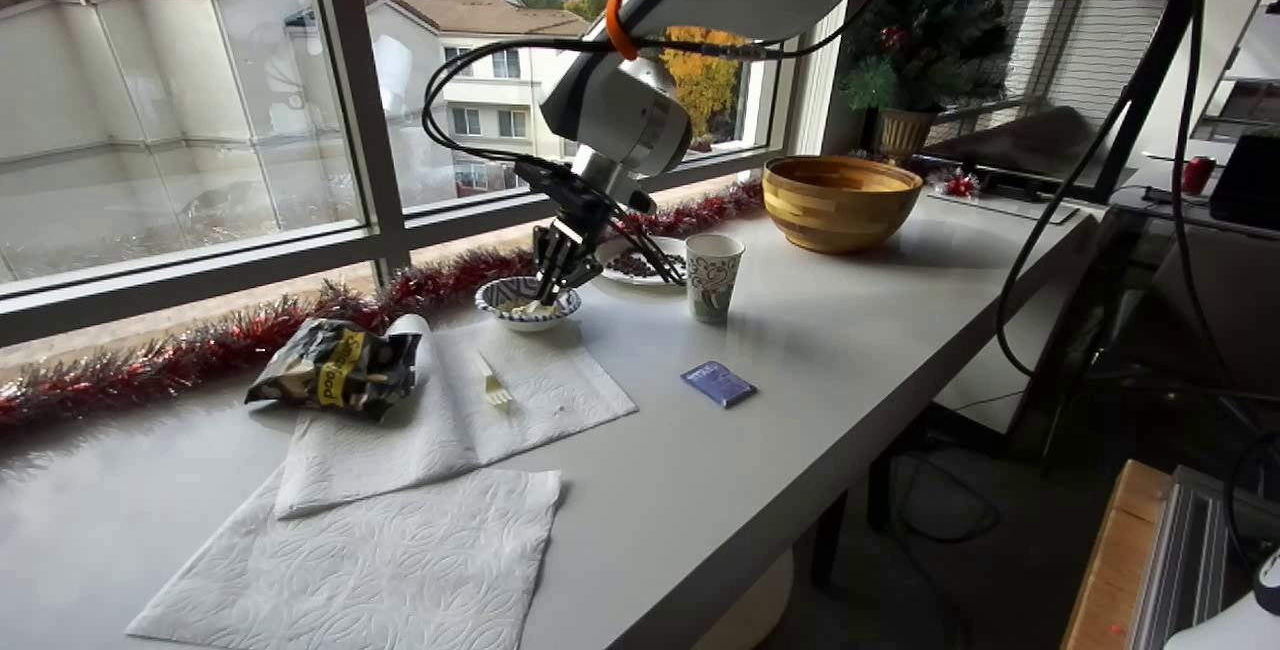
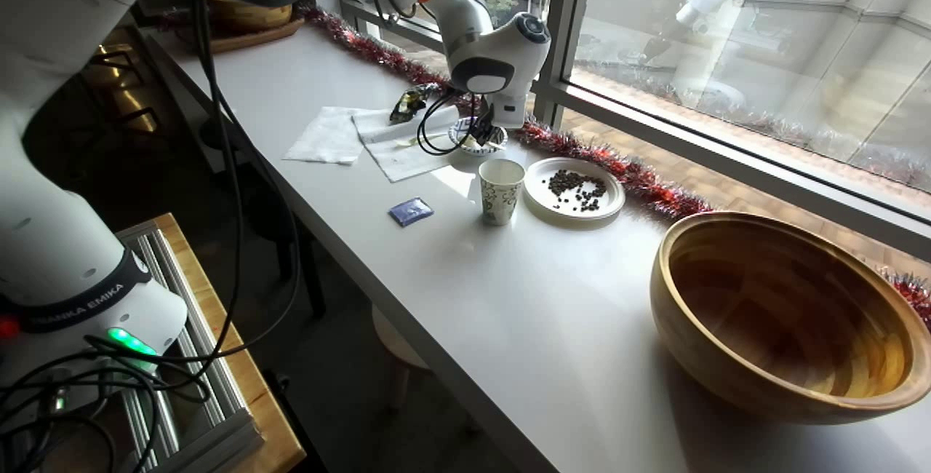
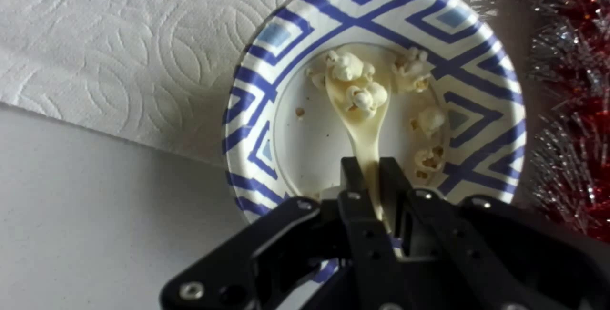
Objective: Use the spoon to transfer some of the white contents to the cup
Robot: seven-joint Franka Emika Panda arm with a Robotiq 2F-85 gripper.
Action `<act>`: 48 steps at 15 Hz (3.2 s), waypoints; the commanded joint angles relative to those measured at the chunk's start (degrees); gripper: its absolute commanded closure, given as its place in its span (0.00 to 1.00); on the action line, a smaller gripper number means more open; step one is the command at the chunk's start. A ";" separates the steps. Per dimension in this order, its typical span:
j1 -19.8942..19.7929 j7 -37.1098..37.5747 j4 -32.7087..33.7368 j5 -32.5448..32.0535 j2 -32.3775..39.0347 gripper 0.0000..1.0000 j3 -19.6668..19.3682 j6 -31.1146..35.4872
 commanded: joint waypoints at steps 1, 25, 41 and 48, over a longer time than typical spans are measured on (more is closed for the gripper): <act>-0.68 -2.82 2.98 2.36 1.62 0.96 1.11 -1.53; -5.43 -4.34 -14.71 2.36 -22.63 0.96 -8.21 -21.95; -6.22 -0.18 -21.70 -1.72 -28.38 0.96 -18.60 -20.43; -3.59 5.25 -23.57 -8.33 -28.32 0.96 -18.93 -13.15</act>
